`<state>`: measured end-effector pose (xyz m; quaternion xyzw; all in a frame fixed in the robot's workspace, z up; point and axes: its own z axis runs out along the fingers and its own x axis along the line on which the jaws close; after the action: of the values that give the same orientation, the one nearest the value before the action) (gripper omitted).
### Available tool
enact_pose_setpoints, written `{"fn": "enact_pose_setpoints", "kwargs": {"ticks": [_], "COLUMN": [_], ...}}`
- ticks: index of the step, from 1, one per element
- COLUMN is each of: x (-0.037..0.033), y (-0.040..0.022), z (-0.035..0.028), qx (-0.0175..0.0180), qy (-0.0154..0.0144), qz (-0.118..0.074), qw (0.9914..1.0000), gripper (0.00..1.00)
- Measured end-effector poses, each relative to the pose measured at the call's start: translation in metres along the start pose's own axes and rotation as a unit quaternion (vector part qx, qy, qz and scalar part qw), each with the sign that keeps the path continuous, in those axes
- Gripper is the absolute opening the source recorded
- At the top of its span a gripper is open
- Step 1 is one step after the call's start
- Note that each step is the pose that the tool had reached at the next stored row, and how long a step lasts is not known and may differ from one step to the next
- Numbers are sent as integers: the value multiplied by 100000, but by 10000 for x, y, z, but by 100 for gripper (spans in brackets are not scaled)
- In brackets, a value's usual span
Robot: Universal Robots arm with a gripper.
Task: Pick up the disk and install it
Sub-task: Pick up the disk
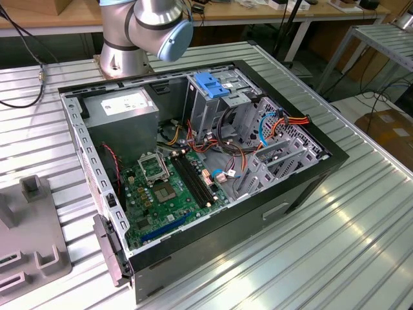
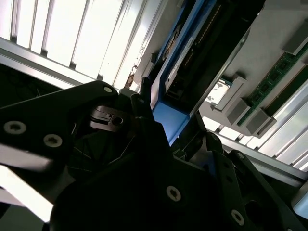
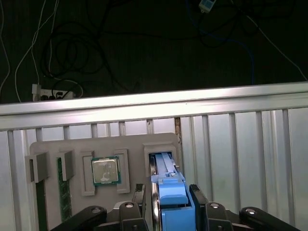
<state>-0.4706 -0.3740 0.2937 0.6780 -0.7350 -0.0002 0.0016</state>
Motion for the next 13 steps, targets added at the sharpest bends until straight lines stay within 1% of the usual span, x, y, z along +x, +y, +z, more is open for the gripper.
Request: {"fn": "enact_pose_setpoints", "kwargs": {"ticks": [13], "x": [-14], "y": [-1], "z": [1], "qx": [3], "qy": [2], "qz": [5], "qw": [100000], "gripper": [49]}}
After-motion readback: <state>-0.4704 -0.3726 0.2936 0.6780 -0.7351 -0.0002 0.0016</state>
